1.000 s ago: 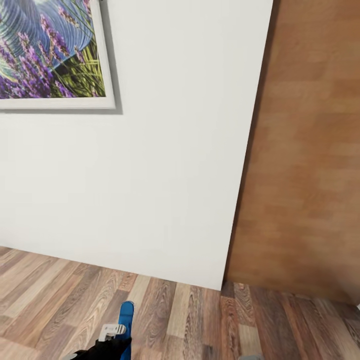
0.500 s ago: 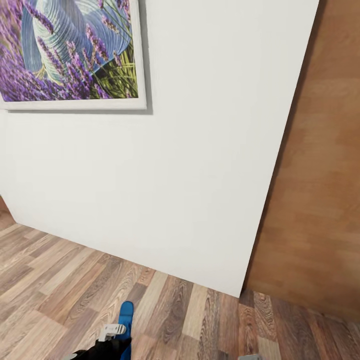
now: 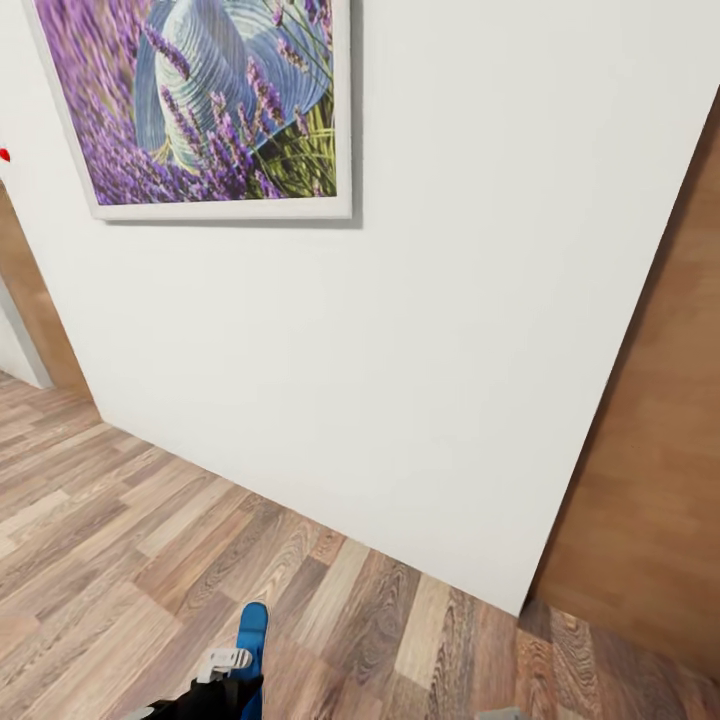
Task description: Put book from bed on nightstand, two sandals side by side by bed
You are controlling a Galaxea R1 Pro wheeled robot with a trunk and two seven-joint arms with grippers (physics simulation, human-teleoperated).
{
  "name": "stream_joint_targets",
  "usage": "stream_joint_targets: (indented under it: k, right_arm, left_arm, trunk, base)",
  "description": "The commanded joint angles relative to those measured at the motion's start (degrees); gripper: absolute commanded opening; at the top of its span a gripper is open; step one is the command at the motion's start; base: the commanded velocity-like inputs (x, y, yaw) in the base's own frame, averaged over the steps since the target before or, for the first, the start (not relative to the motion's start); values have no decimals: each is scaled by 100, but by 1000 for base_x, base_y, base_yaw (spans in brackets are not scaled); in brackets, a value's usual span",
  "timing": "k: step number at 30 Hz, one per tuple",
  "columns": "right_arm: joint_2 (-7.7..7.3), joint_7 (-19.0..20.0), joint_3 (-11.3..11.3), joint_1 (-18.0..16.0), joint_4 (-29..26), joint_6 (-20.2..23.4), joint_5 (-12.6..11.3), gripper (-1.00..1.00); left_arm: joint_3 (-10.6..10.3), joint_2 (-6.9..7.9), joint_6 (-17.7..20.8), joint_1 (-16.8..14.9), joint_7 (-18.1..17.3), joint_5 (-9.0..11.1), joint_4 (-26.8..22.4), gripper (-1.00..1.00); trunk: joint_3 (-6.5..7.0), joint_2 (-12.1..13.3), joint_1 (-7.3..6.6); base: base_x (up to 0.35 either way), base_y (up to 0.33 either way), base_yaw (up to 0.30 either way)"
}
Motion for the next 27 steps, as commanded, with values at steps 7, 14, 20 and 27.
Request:
stream_joint_targets:
  k: [7, 14, 20, 27]
  right_arm:
    - [-2, -2, 34, -4, 5, -19, -6, 100]
    - [-2, -5, 34, -4, 5, -19, -6, 100]
    - [1, -3, 34, -4, 8, -19, -6, 100]
    - [6, -7, 34, -4, 11, -19, -6, 100]
  left_arm:
    - [11, 0, -2, -5, -26, 40, 8, -100]
    - [11, 0, -2, -5, -26, 40, 8, -100]
    - [11, 0, -2, -5, -26, 40, 8, -100]
    - [11, 0, -2, -5, -26, 40, 8, -100]
  trunk:
    - [-5, -2, -1]
    - [-5, -2, -1]
    - [-5, -2, -1]
    - [-5, -2, -1]
  base:
    - [0, 0, 290]
    - [0, 0, 290]
    - [0, 0, 290]
    - [0, 0, 290]
